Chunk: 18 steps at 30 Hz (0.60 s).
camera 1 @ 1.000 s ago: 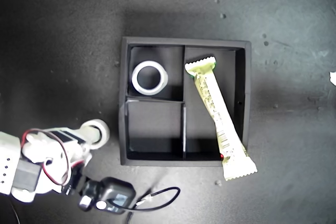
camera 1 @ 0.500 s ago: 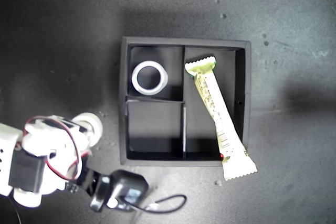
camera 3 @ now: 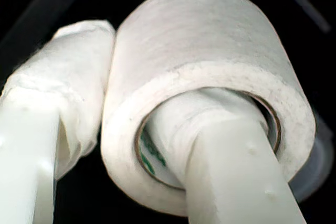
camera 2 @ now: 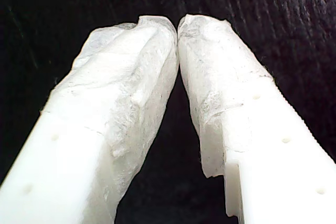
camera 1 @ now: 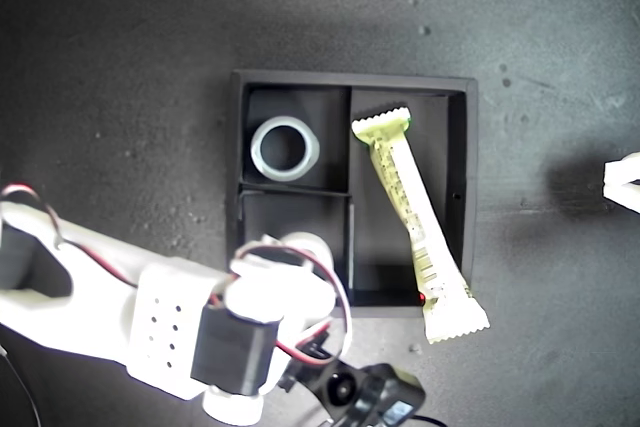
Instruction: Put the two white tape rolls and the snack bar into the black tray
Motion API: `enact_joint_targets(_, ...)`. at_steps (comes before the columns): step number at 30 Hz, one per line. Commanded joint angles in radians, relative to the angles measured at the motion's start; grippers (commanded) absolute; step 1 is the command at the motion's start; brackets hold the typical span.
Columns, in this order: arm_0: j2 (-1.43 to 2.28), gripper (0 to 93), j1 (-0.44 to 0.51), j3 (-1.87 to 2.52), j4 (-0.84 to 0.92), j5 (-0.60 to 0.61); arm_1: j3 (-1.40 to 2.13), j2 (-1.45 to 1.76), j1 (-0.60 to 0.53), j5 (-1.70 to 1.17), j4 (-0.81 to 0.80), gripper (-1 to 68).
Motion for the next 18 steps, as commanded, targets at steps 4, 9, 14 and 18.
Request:
enact_joint_targets(4,0.095,8.1,-0.009,0.147,0.021,-0.043,-0.006,0.009,-0.012,-0.021,-0.028,-0.3)
enact_joint_targets(9,0.15,16.7,-0.002,0.232,0.021,-0.034,-0.009,0.009,-0.018,-0.023,-0.032,-0.3)
enact_joint_targets(14,0.229,19.4,-0.008,0.322,0.021,-0.021,-0.009,0.009,-0.029,-0.035,-0.048,-0.3)
enact_joint_targets(18,0.376,19.9,-0.025,0.411,0.021,0.029,-0.011,0.009,-0.029,-0.041,-0.048,-0.2)
